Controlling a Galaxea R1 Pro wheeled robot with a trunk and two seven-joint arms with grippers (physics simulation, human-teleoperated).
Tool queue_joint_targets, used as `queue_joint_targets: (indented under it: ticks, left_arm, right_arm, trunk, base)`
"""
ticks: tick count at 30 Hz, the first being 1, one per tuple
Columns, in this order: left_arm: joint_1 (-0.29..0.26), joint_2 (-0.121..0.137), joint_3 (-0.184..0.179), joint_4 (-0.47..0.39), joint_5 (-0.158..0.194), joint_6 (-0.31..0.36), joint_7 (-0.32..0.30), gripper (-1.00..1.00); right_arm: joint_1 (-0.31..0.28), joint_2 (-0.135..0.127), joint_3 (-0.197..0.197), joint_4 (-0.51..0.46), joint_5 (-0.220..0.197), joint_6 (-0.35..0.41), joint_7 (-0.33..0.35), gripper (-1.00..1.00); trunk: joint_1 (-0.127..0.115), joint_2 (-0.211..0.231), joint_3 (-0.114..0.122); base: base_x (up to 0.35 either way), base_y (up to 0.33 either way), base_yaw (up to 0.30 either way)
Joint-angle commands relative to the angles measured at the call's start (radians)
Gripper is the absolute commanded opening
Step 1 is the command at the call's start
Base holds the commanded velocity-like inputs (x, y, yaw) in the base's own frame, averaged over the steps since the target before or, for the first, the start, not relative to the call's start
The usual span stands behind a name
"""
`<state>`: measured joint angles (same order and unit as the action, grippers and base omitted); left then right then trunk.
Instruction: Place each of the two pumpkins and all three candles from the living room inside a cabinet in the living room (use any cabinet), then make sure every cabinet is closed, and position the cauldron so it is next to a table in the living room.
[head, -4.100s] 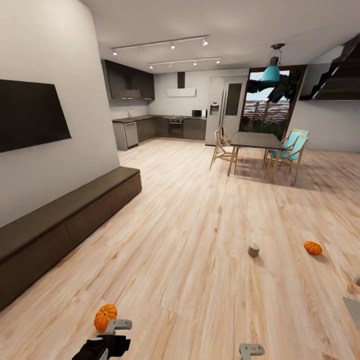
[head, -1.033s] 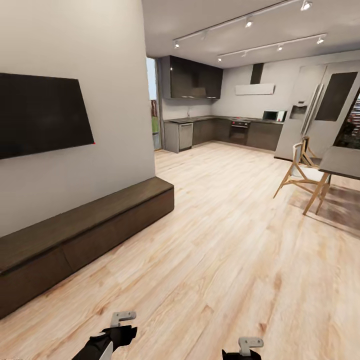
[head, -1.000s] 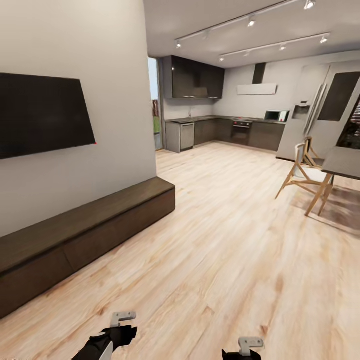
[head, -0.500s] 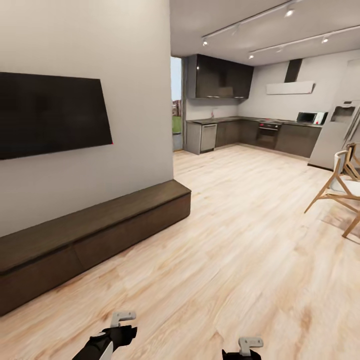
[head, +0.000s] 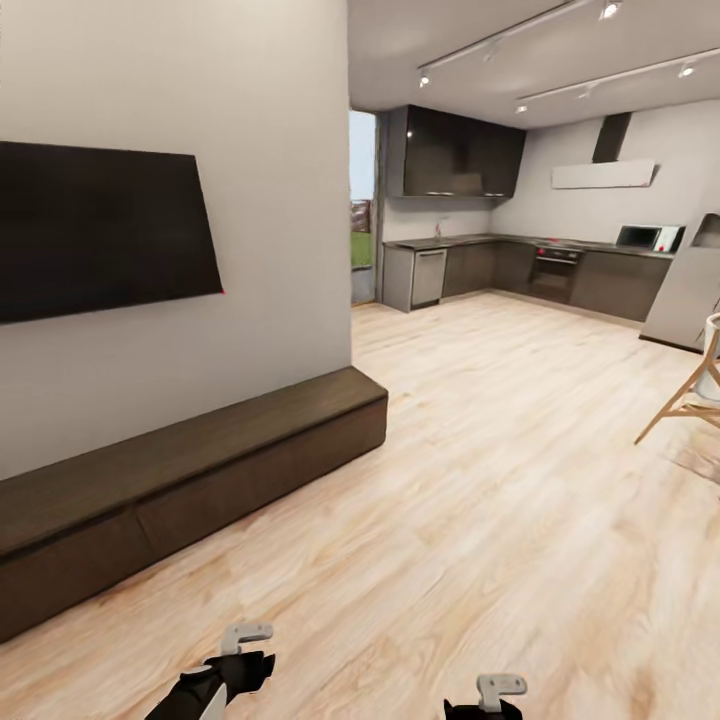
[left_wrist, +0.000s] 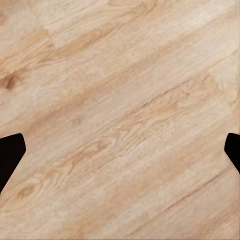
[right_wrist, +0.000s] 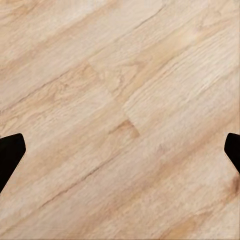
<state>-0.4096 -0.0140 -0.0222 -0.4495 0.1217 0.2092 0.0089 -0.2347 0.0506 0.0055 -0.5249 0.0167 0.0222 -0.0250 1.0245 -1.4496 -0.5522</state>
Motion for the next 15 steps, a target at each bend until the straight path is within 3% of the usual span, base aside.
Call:
queue_joint_targets:
  ticks: [1, 15]
  left_arm:
    - [0.000, 0.000, -0.002, -0.002, 0.010, 0.006, 0.001, 1.00]
    - [0.000, -0.012, -0.004, -0.002, 0.009, 0.004, 0.000, 1.00]
  right_arm:
    - [0.000, 0.000, 0.001, -0.001, 0.002, 0.002, -0.003, 1.00]
    - [0.000, 0.000, 0.001, -0.001, 0.003, 0.004, -0.003, 1.00]
  trunk:
    - [0.001, 0.000, -0.001]
    - [0.001, 0.000, -0.001]
  base:
    - [0.326, -0.135, 0.266]
    - [0.292, -0.204, 0.287]
